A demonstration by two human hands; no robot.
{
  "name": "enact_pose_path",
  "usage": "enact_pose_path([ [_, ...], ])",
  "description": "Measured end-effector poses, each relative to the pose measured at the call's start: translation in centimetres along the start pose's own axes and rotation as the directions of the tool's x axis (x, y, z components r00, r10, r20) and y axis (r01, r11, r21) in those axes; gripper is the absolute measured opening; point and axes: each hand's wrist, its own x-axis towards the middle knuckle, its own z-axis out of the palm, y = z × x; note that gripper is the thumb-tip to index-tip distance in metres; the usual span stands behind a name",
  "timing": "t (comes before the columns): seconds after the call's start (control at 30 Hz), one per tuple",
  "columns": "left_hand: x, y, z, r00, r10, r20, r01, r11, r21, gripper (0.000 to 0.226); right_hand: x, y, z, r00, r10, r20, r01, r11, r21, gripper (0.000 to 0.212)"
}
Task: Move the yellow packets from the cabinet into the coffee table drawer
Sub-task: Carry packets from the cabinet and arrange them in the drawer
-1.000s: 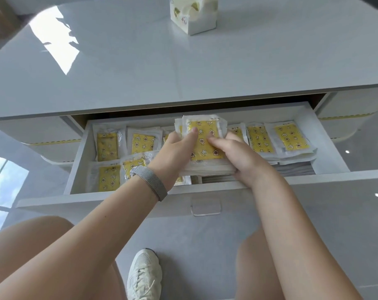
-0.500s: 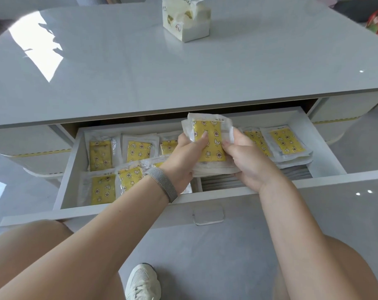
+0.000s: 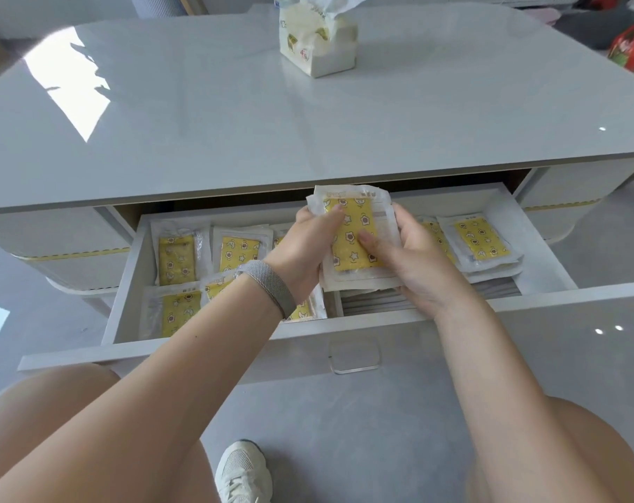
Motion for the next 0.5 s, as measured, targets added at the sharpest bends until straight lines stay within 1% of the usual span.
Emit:
enact_pose_path([
  [0.13,0.1,-0.6,0.6,0.998,0.061,-0.036,-0.059,0.997,0.051,0.04,0.2,0.3,-0.1,1.0,0.001,-0.024,-0.002,0.999,-0.045,0.057],
  [0.23,0.0,-1.1,0.4,0.994,0.103,-0.033,-0.1,0.992,0.075,0.036,0.3,0.4,-0.2,1.0,0.011,-0.002,-0.012,0.996,-0.086,0.057],
  [0.33,0.1,-1.6,0.2,0.991,0.129,-0.032,-0.125,0.987,0.101,0.039,0.2,0.3,-0.1,1.0,0.015,-0.005,-0.015,0.993,-0.118,0.053],
  [0.4,0.0,-1.7,0.2,0.991,0.127,-0.046,-0.121,0.986,0.113,0.045,0.2,0.2,0.0,0.999,0.042,-0.02,-0.044,0.991,-0.129,0.056],
  [0.43,0.1,-1.7,0.1,0.992,0.117,-0.052,-0.111,0.987,0.114,0.048,0.2,0.0,0.1,0.997,0.067,-0.023,-0.069,0.991,-0.118,0.054],
  [0.5,0.3,-1.6,-0.1,0.996,0.087,-0.037,-0.084,0.994,0.076,0.043,0.2,-0.3,0.1,0.99,0.131,-0.046,-0.134,0.989,-0.065,0.042],
])
